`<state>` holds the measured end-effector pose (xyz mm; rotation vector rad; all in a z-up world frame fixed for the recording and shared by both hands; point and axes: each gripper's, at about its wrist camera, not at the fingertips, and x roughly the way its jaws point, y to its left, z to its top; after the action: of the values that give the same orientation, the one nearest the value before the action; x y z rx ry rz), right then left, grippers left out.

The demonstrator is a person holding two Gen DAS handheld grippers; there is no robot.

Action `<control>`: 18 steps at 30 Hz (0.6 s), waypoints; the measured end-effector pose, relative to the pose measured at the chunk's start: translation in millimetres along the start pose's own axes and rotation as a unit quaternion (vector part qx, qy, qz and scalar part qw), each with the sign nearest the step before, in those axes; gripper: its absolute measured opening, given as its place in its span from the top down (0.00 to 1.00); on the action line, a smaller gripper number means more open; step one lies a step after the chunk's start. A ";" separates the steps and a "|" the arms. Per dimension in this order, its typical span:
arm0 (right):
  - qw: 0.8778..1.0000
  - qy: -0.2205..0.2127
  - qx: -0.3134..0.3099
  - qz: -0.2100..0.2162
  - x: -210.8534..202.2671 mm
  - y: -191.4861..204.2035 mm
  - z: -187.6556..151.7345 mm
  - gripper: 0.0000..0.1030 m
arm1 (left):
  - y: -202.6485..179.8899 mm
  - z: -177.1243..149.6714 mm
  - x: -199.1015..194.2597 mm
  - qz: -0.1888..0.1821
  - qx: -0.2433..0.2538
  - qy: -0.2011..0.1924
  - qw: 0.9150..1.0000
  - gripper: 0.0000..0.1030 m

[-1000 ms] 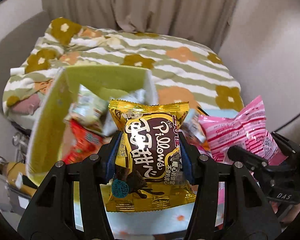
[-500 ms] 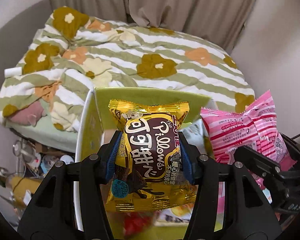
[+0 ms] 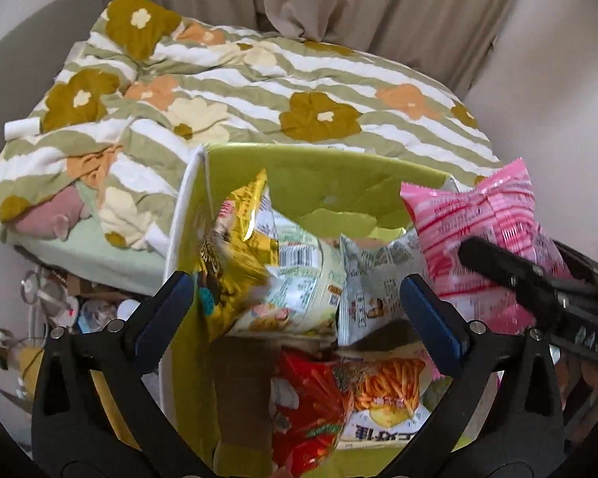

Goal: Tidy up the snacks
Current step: 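Open the left tool to drop the gold Pillows bag into the box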

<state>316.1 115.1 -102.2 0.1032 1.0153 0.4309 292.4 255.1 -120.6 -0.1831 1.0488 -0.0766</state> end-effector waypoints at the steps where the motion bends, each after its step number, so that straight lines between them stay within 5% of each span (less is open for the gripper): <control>1: 1.000 0.001 0.001 0.003 0.0 -0.6 1.5 0.41 | 0.0 -2.2 -2.5 0.003 -0.002 -0.001 1.000 0.00; 12: 1.000 -0.001 -0.009 0.024 22.6 11.7 24.7 0.39 | 5.3 -16.5 -10.7 0.034 -0.003 -0.008 0.999 0.00; 16: 1.000 0.001 0.010 0.026 36.3 8.5 23.9 0.09 | 10.8 -18.2 -8.4 0.038 -0.010 -0.004 0.999 0.00; 18: 1.000 -0.005 0.008 0.015 35.2 6.9 19.5 0.03 | 13.1 -19.5 -7.0 0.041 -0.010 -0.002 0.999 0.00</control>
<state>346.3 137.6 -118.0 0.1349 1.0077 0.4498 271.7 266.9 -126.6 -0.1577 1.0516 0.0076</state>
